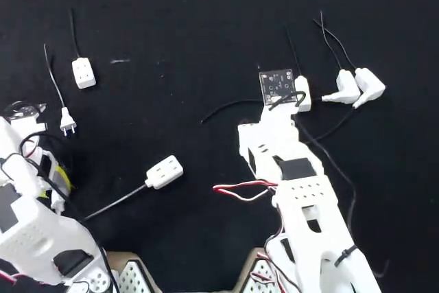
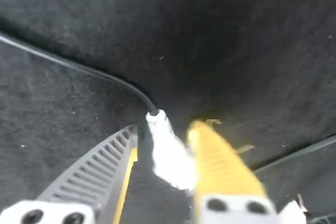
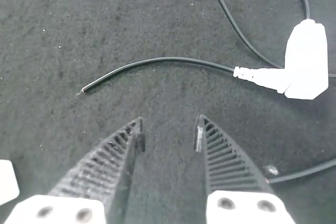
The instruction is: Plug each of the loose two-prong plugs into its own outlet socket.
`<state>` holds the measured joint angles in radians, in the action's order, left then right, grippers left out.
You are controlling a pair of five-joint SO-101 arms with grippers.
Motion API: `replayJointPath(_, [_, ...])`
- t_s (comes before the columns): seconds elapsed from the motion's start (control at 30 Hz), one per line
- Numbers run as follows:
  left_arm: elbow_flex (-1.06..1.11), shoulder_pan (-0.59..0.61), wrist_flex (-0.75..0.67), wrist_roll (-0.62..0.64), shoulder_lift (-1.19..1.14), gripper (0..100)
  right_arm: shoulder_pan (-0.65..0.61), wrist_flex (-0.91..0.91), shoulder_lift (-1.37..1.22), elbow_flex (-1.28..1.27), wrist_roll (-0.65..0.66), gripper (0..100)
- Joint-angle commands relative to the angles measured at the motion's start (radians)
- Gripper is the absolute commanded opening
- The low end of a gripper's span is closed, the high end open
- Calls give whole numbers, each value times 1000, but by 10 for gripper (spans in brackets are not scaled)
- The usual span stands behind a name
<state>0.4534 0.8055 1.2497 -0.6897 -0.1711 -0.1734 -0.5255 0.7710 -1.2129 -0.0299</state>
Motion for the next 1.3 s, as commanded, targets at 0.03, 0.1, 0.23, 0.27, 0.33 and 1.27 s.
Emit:
replayJointPath(0.03, [-81, 30, 72, 35, 55, 48, 15, 28, 33, 10, -3, 145])
replayJointPath(0.1, [-99, 21, 98, 46, 106, 28, 15, 28, 33, 10, -5, 145])
replayJointPath(0.23, [-142, -39, 163, 98, 241, 30, 17, 28, 33, 10, -8, 145])
replayJointPath(0.27, [-150, -71, 190, 109, 281, 30, 17, 28, 36, 10, -8, 145])
replayJointPath(0.33, [-157, -153, 239, 138, 361, 30, 21, 25, 41, 10, -8, 145])
replayJointPath(1.27, [54, -1349, -405, 571, 377, 212, 285, 28, 41, 54, -129, 145])
